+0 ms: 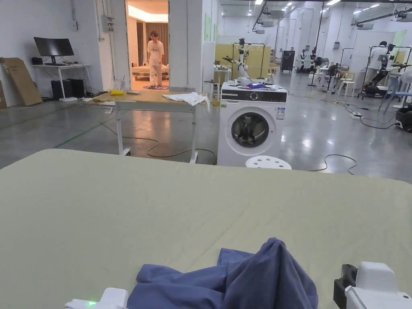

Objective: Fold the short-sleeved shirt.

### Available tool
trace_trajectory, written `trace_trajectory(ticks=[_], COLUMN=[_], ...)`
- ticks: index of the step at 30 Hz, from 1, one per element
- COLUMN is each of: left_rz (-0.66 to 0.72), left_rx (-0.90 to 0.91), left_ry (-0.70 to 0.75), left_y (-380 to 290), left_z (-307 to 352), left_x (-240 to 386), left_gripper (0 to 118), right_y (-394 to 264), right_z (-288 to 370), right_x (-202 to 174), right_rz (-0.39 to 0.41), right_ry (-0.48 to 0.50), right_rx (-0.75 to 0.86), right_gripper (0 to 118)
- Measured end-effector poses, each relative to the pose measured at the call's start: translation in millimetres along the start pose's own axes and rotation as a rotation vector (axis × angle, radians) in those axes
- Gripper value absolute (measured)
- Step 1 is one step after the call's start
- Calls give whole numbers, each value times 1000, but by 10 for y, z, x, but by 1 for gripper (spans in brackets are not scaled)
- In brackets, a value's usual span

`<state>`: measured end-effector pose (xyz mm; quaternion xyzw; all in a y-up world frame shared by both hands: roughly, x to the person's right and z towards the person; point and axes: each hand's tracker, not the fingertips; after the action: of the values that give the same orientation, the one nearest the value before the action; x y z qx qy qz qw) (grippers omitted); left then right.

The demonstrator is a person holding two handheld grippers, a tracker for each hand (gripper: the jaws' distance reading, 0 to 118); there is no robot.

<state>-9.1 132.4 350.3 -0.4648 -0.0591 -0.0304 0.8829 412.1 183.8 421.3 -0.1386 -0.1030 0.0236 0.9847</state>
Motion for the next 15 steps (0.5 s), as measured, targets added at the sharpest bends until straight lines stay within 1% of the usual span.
trace_trajectory(ticks=[1,2,3,4,5,6,7,8,9,10,11,14,15], left_rz=[-11,-20,-14,-8,-24,-45,-44,-26,-4,14,21,17,19], left_rx=[10,21,31,23,15,27,41,58,86,115,125,140,143], left_ry=[-8,-22,-84,-60,-65,-71,-69,-74,-91,-101,-106,-116,-118], left_y=[33,58,84,37,33,36,42,46,61,75,83,122,137], left_z=[-18,3,25,106,137,167,206,200,237,286,323,298,306], left_x=[-13,-17,-20,41,45,34,9,-4,-32,-71,-102,-203,-226], left_gripper=[48,20,0,0,0,0,0,0,0,0,0,0,0], right_y=[-18,-35,-47,-63,-79,-100,-118,-142,-172,-216,-267,-465,-530], right_z=[-3,-7,-5,-3,4,10,22,27,20,15,8,-28,-50], right_x=[28,56,79,100,126,149,166,185,194,198,196,121,80], right_rz=[-4,-8,-12,-17,-16,-14,-11,-8,1,3,9,55,73], right_ry=[3,9,16,28,30,38,51,60,78,94,108,166,185], right_rx=[-18,-41,-63,-100,-118,-138,-177,-208,-250,-284,-311,-409,-443], right_gripper=[1,1,1,3,5,12,23,42,53,60,65,77,79])
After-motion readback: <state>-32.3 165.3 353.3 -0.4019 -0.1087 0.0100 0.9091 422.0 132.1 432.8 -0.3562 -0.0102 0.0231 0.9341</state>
